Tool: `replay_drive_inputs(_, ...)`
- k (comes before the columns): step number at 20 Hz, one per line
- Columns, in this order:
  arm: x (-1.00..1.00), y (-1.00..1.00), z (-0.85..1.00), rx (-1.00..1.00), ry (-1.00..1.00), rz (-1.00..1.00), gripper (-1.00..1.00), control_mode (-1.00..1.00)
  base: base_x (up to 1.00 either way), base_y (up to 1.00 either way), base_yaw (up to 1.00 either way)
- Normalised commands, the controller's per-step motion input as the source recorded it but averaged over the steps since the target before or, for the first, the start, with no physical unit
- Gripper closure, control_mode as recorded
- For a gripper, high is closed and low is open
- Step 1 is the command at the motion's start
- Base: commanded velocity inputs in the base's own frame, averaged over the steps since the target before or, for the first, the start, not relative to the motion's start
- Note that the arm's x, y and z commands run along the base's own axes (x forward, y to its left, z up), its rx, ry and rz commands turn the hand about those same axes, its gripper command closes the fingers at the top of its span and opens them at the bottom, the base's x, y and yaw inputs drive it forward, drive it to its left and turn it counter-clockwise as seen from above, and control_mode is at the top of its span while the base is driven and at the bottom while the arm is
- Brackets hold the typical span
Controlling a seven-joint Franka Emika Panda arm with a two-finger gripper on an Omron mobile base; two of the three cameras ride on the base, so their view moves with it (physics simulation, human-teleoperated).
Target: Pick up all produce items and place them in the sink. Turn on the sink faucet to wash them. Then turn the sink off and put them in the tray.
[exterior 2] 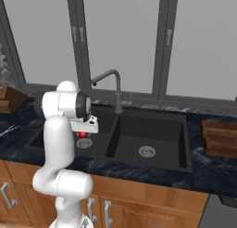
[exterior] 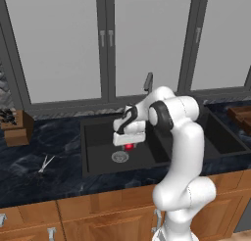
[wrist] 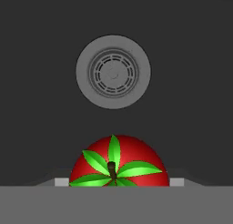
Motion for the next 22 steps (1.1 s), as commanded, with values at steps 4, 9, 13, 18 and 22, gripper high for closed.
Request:
replay_drive_inputs(4, 0.37, 0.06, -0.75, -0.01, -0.09, 0.00, 1.00, -1.00, 0.00, 0.00, 0.00)
replay_drive_inputs(9, 0.29, 0.00, -0.54, 0.00, -0.11, 0.00, 1.00, -1.00, 0.00, 0.00, 0.00)
replay_drive_inputs(13, 0.24, 0.02, -0.48, 0.00, -0.09, 0.00, 1.00, -1.00, 0.00, 0.00, 0.00)
replay_drive_inputs(18, 0.00, 0.00, -0.14, 0.00, -0.06, -0.03, -1.00, -1.00, 0.00, 0.00, 0.00)
replay_drive_inputs(22, 0.00, 0.00, 0.28, 0.04, 0.00, -0.01, -1.00, -1.00, 0.00, 0.00, 0.00)
